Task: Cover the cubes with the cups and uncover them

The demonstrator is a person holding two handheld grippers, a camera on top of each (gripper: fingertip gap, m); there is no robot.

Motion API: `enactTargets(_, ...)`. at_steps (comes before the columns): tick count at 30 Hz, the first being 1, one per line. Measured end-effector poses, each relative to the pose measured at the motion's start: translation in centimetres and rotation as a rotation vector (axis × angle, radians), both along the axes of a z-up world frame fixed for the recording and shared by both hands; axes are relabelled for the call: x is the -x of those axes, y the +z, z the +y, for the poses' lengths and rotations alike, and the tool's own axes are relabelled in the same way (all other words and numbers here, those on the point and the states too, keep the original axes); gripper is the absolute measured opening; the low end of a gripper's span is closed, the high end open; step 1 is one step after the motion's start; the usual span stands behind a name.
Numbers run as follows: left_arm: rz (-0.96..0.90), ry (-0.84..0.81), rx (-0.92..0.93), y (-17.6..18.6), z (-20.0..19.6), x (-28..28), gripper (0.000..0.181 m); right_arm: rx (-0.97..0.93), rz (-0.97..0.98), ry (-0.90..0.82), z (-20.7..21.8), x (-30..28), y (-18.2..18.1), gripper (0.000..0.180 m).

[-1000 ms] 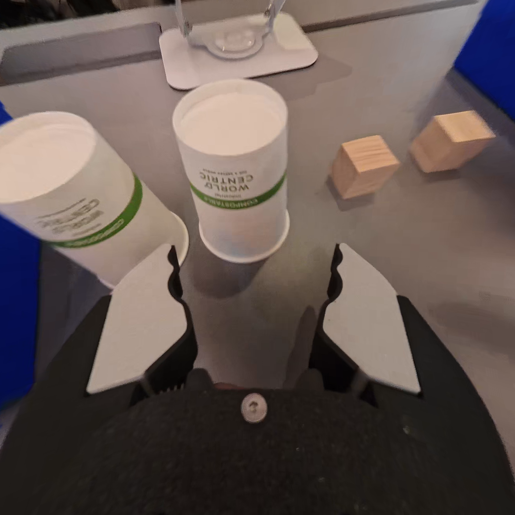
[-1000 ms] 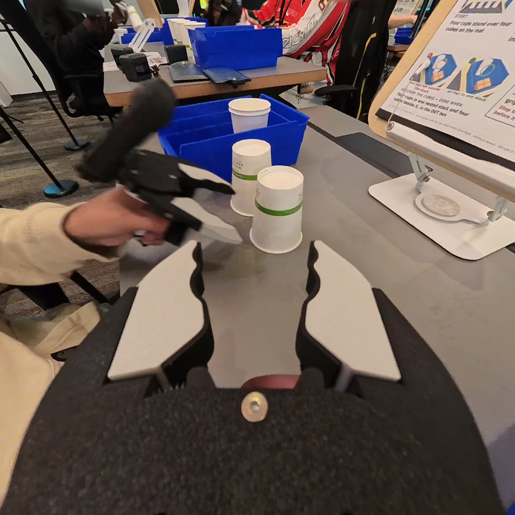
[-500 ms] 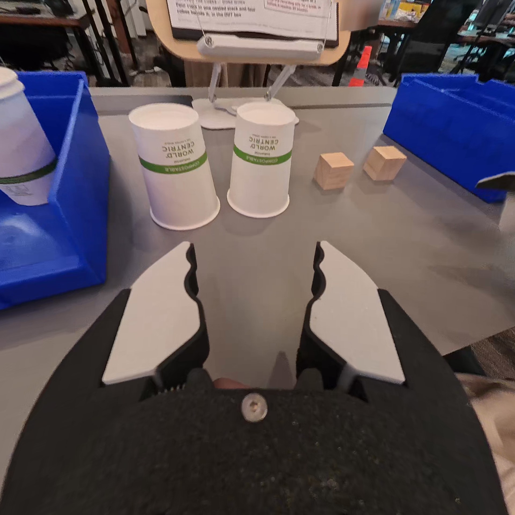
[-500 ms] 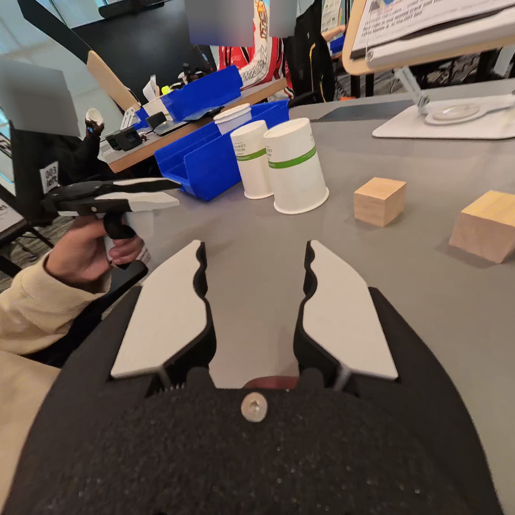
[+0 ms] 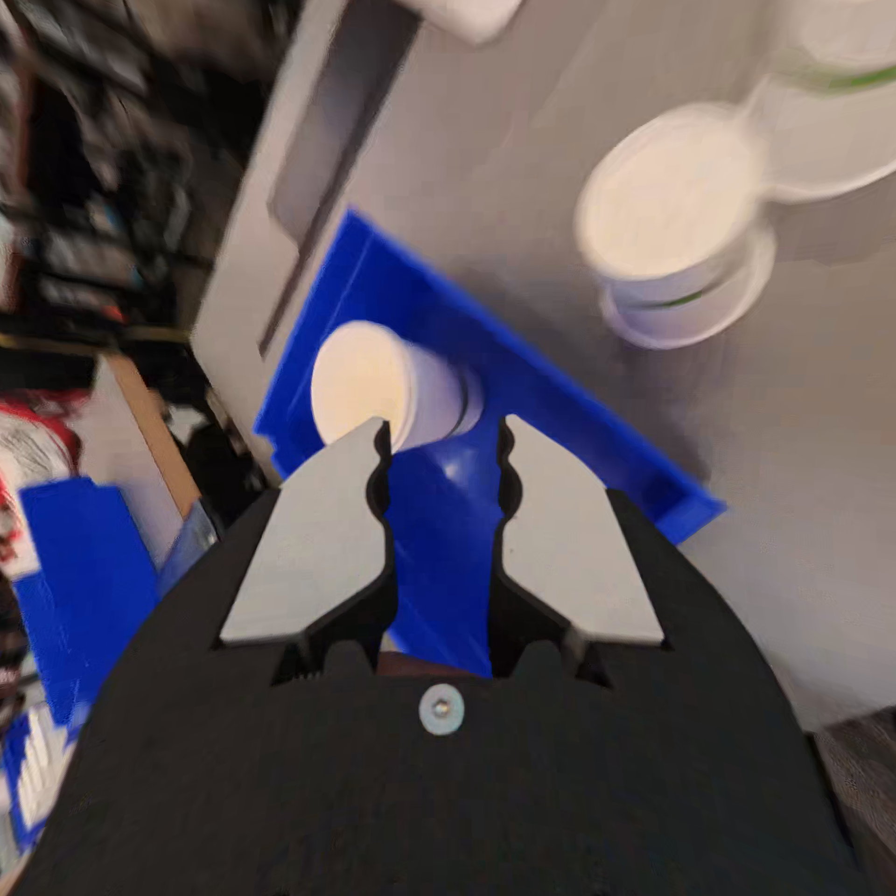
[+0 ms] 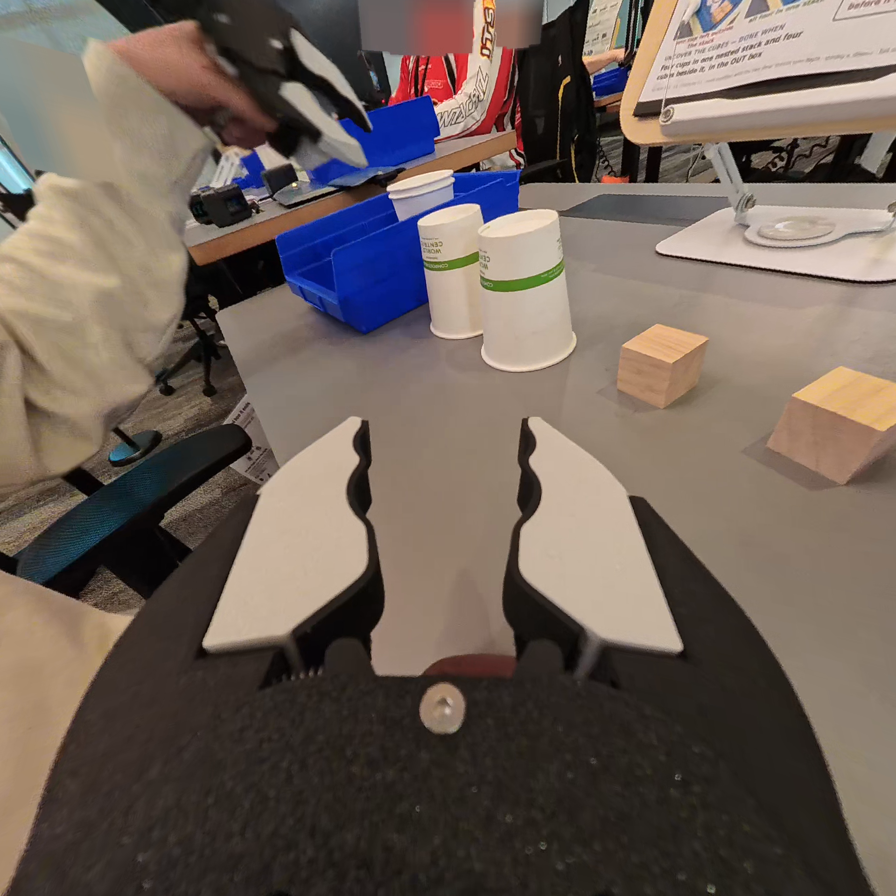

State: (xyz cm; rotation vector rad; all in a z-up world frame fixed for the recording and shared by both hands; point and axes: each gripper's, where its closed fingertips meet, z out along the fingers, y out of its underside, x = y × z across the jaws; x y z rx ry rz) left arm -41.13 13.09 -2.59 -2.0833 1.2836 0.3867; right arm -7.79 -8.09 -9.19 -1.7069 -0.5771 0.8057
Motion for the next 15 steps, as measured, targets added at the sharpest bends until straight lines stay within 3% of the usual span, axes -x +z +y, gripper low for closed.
enactTargets(4,-0.053,0.117,0.371,-3.5,3.6,2.0,0.036,0.006,0.004,-0.001,0.1,-0.3,0.0,0.058)
enactTargets(6,-0.02,0.13,0.394,-4.3,4.9,3.0,0.026,0.015,0.005,0.007,0.1,-0.3,-0.1,0.057)
enactTargets(13,0.01,0.124,0.439,-5.5,6.0,3.9,0.024,0.029,0.004,0.027,-0.1,0.1,-0.4,0.055)
enactTargets(15,0.008,0.105,0.439,-5.5,6.0,3.7,0.006,0.029,0.007,0.032,-0.2,0.2,-0.3,0.055)
